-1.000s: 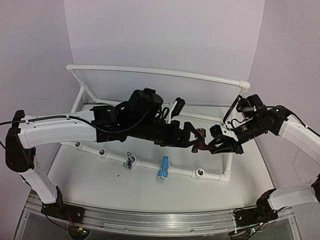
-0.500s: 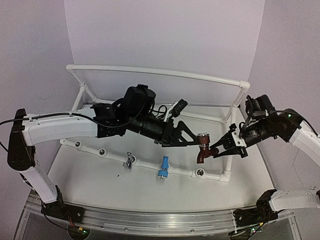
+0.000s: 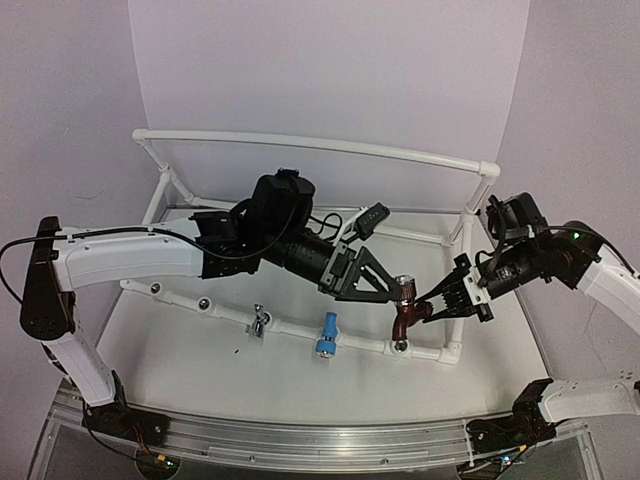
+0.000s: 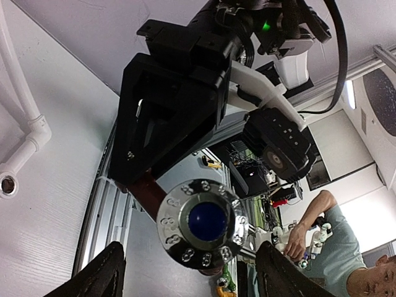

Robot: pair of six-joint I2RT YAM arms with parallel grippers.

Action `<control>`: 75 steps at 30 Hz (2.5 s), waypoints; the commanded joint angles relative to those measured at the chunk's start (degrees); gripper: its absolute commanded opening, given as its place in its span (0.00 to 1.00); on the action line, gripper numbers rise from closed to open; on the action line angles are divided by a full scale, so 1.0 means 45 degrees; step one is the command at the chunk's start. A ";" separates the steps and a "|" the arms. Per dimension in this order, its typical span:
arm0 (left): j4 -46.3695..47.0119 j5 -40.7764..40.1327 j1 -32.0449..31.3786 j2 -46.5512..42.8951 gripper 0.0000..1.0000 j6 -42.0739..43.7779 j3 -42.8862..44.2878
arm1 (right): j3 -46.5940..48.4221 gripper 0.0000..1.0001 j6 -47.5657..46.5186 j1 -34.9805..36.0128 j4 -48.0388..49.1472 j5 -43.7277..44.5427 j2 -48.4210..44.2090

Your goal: Install the water faucets

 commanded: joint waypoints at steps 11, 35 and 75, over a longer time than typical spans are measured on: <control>0.0779 0.0897 -0.0007 0.0428 0.60 0.0001 0.0589 | -0.0088 0.00 -0.0577 0.0736 0.0804 -0.0238 0.0215; 0.1343 0.1498 -0.0024 0.0541 0.11 -0.0235 0.0648 | -0.0138 0.29 0.0480 0.1049 0.1285 0.0161 0.0372; -0.4074 -1.5501 0.0055 0.0240 0.03 -0.5263 0.2174 | 0.3443 0.66 1.4196 0.1365 0.3826 0.7238 0.4084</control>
